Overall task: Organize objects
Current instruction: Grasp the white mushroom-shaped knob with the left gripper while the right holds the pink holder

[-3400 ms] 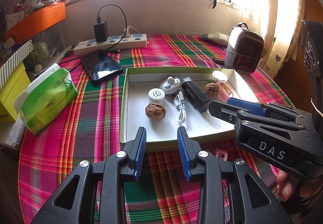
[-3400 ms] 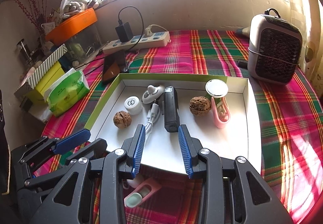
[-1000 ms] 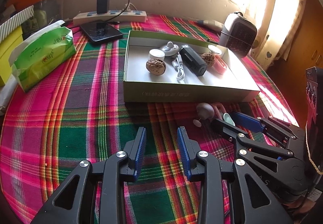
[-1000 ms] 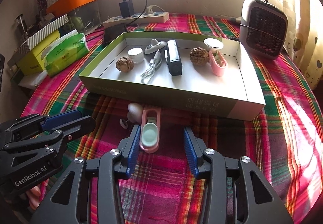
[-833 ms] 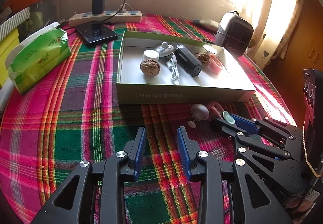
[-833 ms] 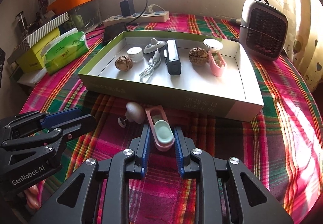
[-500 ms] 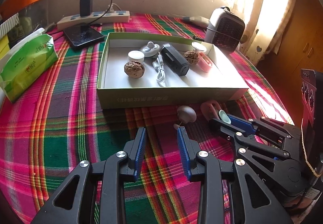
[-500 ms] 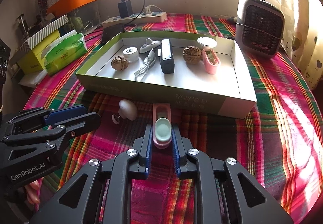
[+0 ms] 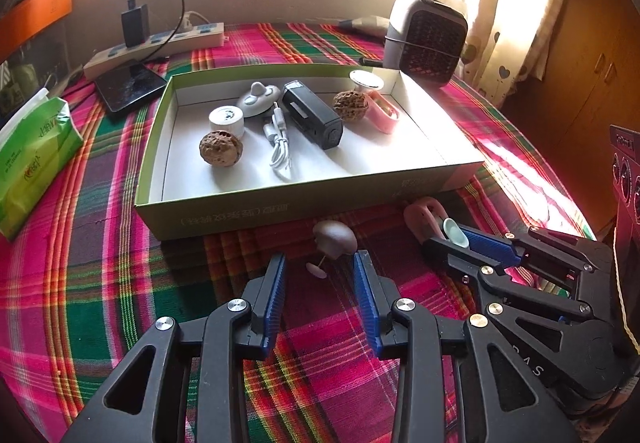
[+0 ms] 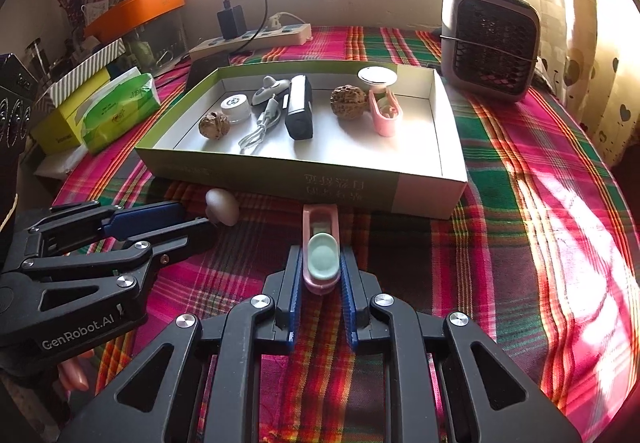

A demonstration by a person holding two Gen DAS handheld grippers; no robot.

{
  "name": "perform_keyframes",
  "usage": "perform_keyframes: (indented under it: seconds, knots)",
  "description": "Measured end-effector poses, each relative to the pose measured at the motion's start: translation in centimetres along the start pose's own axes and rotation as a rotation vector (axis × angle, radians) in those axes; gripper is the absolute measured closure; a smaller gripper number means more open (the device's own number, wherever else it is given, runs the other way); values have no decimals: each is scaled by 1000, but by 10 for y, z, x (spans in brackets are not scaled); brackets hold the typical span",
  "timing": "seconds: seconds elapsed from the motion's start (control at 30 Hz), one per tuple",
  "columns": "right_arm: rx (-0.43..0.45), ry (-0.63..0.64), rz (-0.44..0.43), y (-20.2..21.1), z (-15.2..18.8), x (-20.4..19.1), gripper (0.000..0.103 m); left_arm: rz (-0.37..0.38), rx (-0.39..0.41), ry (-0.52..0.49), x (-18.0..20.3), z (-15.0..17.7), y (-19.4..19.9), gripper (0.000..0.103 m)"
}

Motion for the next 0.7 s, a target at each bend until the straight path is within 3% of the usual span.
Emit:
perform_keyframes:
  seconds: [0.7]
  knots:
    - [-6, -14, -14, -2, 0, 14, 84, -21, -9, -12, 4, -10, -14, 70]
Point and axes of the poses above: each gripper's, at about its wrist camera, not at the fingertips, and y roughly against the way its jaws point, x to its right, z to its underside, the point moved 6 cm from there along -y, roughly the way its jaws point, and after that the axes turned 11 degrees about z, right-handed, at the moved point
